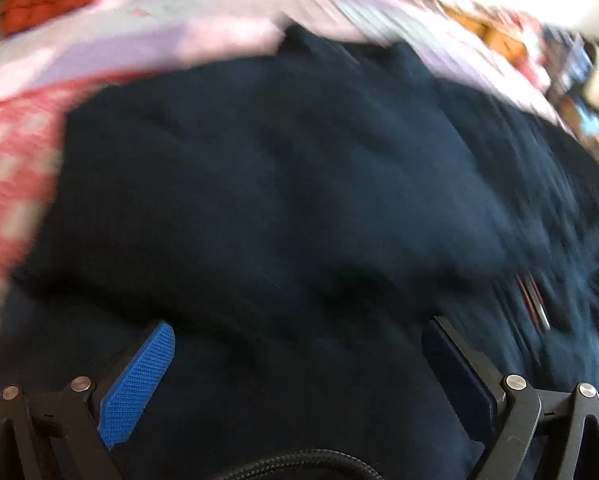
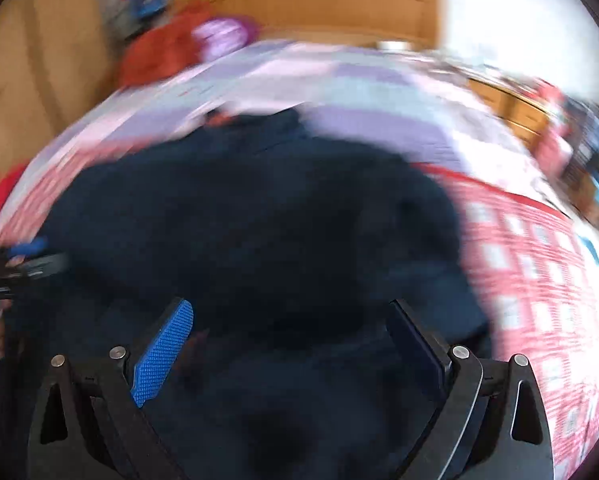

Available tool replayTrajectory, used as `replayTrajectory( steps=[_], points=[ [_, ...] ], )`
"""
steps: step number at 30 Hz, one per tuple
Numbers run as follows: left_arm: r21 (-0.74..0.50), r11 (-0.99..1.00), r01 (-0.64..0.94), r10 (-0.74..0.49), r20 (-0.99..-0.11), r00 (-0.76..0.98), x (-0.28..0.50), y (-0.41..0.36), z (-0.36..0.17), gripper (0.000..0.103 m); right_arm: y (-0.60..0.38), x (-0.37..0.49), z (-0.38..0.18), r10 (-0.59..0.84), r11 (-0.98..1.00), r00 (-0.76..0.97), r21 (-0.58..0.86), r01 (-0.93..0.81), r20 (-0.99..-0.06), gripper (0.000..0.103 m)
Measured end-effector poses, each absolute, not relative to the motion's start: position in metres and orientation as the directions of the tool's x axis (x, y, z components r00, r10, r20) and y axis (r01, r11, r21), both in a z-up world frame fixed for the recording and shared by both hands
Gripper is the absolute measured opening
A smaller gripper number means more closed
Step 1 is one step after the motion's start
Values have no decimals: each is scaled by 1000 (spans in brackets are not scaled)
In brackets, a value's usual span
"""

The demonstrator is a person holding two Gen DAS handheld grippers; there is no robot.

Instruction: Fold large clothes

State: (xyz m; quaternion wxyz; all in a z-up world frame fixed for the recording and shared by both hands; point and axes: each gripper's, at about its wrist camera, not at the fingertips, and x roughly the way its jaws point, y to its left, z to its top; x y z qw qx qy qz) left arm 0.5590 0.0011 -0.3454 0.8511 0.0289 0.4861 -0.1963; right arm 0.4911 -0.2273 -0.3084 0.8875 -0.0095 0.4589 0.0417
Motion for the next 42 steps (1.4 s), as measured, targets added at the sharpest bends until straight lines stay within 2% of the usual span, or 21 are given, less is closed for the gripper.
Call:
replayTrajectory(
  steps=[3, 4, 7, 10, 13, 15, 17, 21, 23, 25, 28, 30, 35, 37, 42],
  points=[
    [-30, 910, 413, -230, -865, 446, 538, -24, -371, 103, -194, 484, -346, 37, 993, 477, -23, -120, -878, 99],
    [-43, 910, 413, -244, -860, 447, 538, -20, -372, 103, -199, 480, -352, 24, 993, 475, -34, -112, -879, 99],
    [-72, 922, 380, -245, -869, 429, 549, 9, -368, 103, -260, 462, -348, -51, 998, 493, -29, 51, -869, 99],
    [-21, 952, 304, -162, -879, 448, 550, 51, -364, 103, -324, 438, -340, -141, 979, 456, -54, 199, -879, 99],
    [8, 981, 195, -80, -895, 438, 543, 95, -361, 103, -360, 414, -332, -205, 956, 398, -96, 277, -894, 99],
    [-13, 986, 168, -84, -901, 425, 529, 109, -359, 102, -364, 394, -323, -223, 944, 393, -98, 315, -892, 99],
    [-42, 982, 183, -118, -896, 427, 512, 108, -355, 102, -349, 378, -314, -183, 953, 450, -45, 299, -874, 99],
    [-51, 950, 308, -181, -893, 412, 458, 65, -357, 102, -254, 351, -310, -31, 998, 515, 3, 65, -857, 99],
    [-13, 941, 337, -166, -888, 430, 430, 51, -362, 102, -207, 338, -322, 25, 998, 484, -7, -65, -875, 99],
    [-27, 948, 319, -173, -881, 441, 415, 56, -362, 102, -183, 320, -333, 13, 991, 472, -52, -125, -881, 99],
    [-44, 949, 311, -183, -881, 436, 385, 67, -362, 102, -194, 289, -333, 12, 998, 480, -18, -60, -877, 99],
    [-23, 943, 331, -173, -887, 429, 360, 73, -361, 102, -196, 260, -330, -31, 996, 476, -66, -56, -879, 99],
    [28, 915, 402, -156, -896, 416, 293, 80, -362, 102, -195, 187, -325, -33, 997, 433, -63, -55, -901, 99],
    [10, 920, 393, -152, -912, 380, 271, 90, -365, 102, -200, 156, -325, -44, 997, 429, -66, -37, -902, 99],
    [20, 932, 361, -124, -920, 371, 244, 120, -358, 102, -238, 81, -321, -137, 990, 398, -109, 92, -907, 99]
  ],
)
